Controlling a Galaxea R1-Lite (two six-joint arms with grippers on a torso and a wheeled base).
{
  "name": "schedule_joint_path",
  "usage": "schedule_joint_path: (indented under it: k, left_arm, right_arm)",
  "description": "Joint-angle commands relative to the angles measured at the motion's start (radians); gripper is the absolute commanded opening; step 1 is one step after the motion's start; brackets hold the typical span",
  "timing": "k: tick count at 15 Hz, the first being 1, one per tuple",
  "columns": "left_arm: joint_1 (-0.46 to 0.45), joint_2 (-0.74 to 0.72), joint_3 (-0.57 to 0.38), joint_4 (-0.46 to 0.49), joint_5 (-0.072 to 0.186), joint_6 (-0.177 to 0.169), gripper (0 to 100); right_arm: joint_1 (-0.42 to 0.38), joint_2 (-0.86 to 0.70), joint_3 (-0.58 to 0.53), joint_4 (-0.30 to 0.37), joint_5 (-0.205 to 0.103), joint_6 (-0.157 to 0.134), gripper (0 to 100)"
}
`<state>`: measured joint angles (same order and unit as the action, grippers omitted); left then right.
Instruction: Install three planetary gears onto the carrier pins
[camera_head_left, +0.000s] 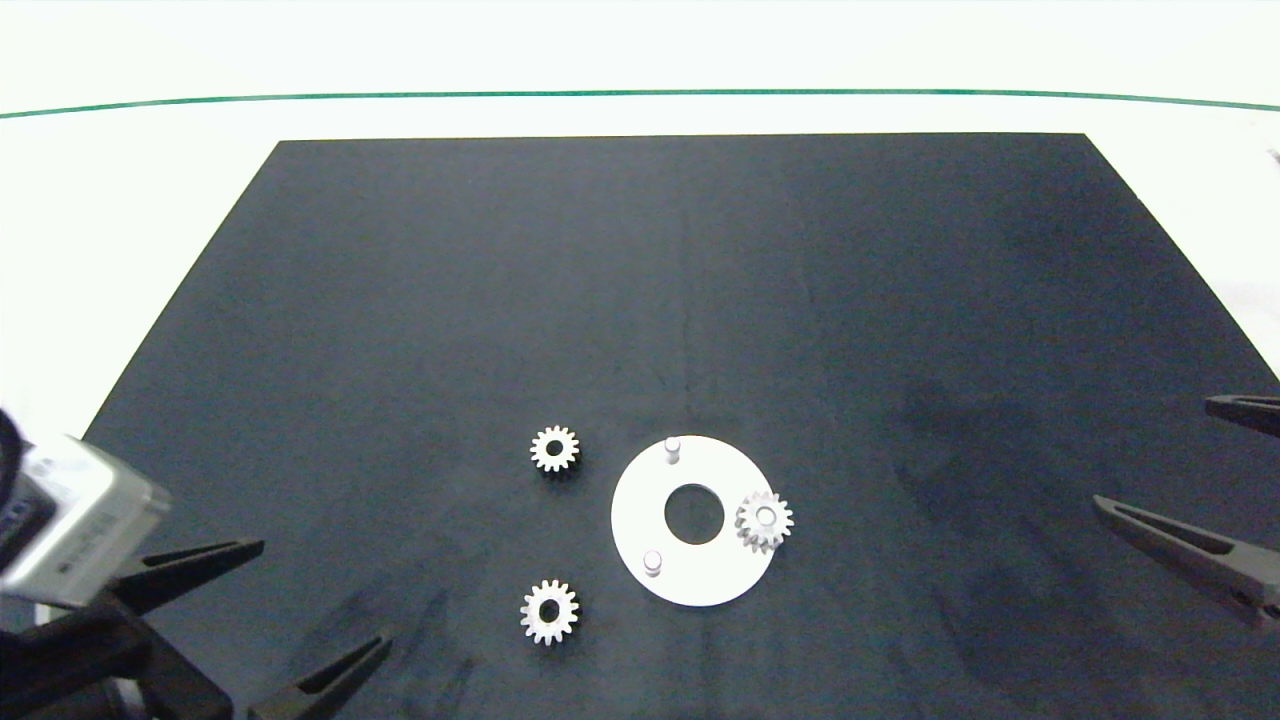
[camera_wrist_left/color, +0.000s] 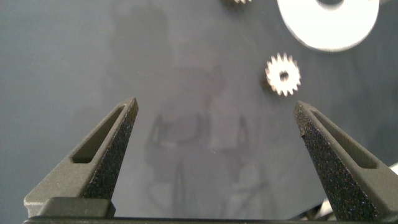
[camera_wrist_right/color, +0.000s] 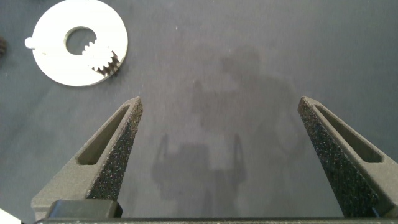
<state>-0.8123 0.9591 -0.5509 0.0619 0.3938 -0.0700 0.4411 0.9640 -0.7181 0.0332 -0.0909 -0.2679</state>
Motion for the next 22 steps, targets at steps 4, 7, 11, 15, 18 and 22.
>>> schedule_joint_path:
  k: [4,7,11,15,18,22]
  left_arm:
    - [-0.079,0.305,0.019,-0.034,-0.067,0.082,100]
    - [-0.093,0.414,-0.023,-0.073,-0.067,0.153,100]
    - [-0.099,0.518,-0.086,-0.126,-0.067,0.203,100]
    - [-0.096,0.567,-0.129,-0.129,-0.067,0.237,100]
    - [-0.087,0.613,-0.152,-0.131,-0.067,0.233,100]
    - [-0.085,0.648,-0.152,-0.186,-0.067,0.231,93]
  right_arm:
    - [-0.005,0.015,-0.024,0.001,-0.007,-0.004,100]
    - [-0.005,-0.004,-0.029,0.005,-0.009,-0.007,100]
    - [-0.005,0.002,-0.027,0.005,-0.010,-0.008,100]
    - [-0.004,-0.002,-0.026,0.008,-0.010,-0.013,100]
    - [-0.004,-0.001,-0.023,0.010,-0.010,-0.017,100]
    - [-0.004,0.002,-0.021,0.010,-0.010,-0.019,100]
